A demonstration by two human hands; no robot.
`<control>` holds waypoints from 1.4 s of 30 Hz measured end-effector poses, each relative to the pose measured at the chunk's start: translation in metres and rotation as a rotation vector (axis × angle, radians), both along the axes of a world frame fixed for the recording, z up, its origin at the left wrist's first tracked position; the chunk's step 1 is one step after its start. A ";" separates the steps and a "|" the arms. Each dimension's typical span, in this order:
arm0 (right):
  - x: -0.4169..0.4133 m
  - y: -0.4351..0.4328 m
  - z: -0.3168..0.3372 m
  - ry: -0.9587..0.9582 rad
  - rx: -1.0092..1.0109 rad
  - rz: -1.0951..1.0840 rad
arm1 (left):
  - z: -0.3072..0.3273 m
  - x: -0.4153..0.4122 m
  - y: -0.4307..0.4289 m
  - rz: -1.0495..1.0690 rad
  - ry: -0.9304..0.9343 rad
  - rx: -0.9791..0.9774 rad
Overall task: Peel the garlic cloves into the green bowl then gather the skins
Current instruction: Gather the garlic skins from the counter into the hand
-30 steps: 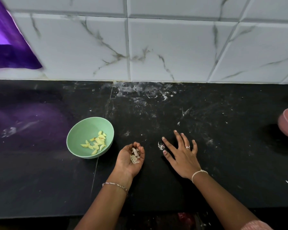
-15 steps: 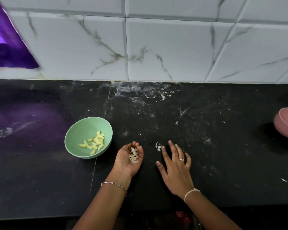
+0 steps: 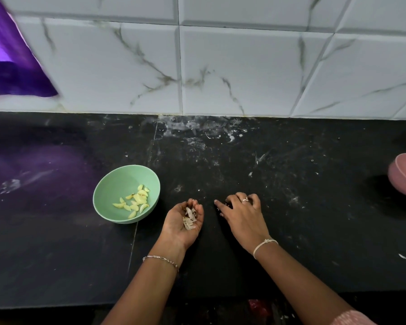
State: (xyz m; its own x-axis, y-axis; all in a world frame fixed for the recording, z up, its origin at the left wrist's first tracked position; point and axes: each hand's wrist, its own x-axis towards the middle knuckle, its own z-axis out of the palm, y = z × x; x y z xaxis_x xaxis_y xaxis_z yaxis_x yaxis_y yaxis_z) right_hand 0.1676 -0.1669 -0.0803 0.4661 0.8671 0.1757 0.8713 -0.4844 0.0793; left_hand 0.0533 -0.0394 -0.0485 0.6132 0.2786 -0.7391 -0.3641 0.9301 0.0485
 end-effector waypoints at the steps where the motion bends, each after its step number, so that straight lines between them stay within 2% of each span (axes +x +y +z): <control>1: 0.001 0.001 0.000 -0.026 0.009 0.013 | 0.000 0.000 0.000 -0.001 -0.003 0.001; 6: 0.002 0.007 0.002 -0.094 0.056 0.068 | 0.000 0.000 0.002 0.001 -0.019 0.009; 12: 0.005 0.010 0.002 -0.050 0.094 0.061 | 0.003 0.001 0.003 0.008 -0.042 0.001; 14: 0.006 0.012 0.004 0.052 0.134 0.025 | 0.004 0.001 0.003 0.008 -0.049 0.003; 17: 0.000 0.020 0.021 0.295 0.322 -0.035 | 0.002 0.003 0.002 -0.002 -0.058 0.021; 20: -0.016 0.027 0.045 0.420 0.423 0.011 | -0.004 0.007 0.002 -0.030 -0.097 0.014; 26: -0.024 0.030 0.057 0.423 0.269 0.123 | -0.008 0.014 -0.002 -0.082 -0.167 -0.015; 31: -0.021 0.033 0.065 0.360 0.268 0.071 | -0.009 0.016 -0.003 -0.112 -0.191 -0.012; 42: -0.019 0.035 0.070 0.378 0.223 0.051 | -0.003 0.013 -0.004 -0.114 -0.228 0.017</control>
